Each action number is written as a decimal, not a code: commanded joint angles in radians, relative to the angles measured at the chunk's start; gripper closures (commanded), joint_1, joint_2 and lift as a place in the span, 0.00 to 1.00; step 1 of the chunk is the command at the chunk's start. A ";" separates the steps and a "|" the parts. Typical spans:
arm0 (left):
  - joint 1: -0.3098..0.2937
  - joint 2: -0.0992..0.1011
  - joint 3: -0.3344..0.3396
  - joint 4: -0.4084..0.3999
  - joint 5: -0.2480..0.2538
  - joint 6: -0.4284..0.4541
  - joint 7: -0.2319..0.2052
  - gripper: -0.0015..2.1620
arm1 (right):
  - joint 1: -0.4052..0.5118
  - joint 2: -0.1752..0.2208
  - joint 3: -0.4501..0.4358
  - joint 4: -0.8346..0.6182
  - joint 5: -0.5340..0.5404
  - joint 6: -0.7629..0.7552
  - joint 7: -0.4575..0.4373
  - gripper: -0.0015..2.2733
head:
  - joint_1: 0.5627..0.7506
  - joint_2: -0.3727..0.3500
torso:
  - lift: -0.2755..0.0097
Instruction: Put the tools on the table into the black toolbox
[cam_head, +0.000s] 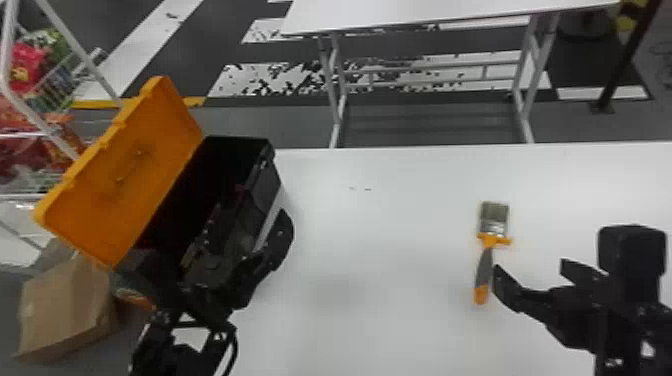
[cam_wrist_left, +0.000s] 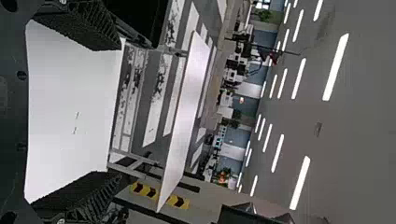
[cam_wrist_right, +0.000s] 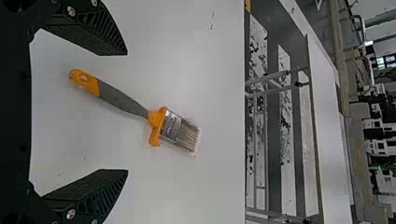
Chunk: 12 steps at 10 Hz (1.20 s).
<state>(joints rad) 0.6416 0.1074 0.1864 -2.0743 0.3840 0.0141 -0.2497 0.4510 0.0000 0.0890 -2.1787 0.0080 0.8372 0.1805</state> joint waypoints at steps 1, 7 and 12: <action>0.015 0.000 -0.047 0.006 -0.060 -0.045 0.030 0.01 | -0.028 0.001 0.017 0.010 0.003 0.040 -0.018 0.06 | 0.70 0.80 | 0.70; 0.020 0.017 -0.102 0.059 -0.117 -0.085 0.061 0.01 | -0.144 0.001 0.051 0.139 0.006 0.073 -0.102 0.06 | 0.70 0.73 | 0.70; 0.020 0.017 -0.102 0.068 -0.117 -0.085 0.059 0.01 | -0.236 0.001 0.103 0.290 -0.013 0.070 -0.091 0.06 | 0.70 0.77 | 0.70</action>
<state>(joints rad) 0.6612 0.1243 0.0843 -2.0060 0.2669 -0.0704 -0.1902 0.2205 0.0000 0.1864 -1.8993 -0.0042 0.9074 0.0883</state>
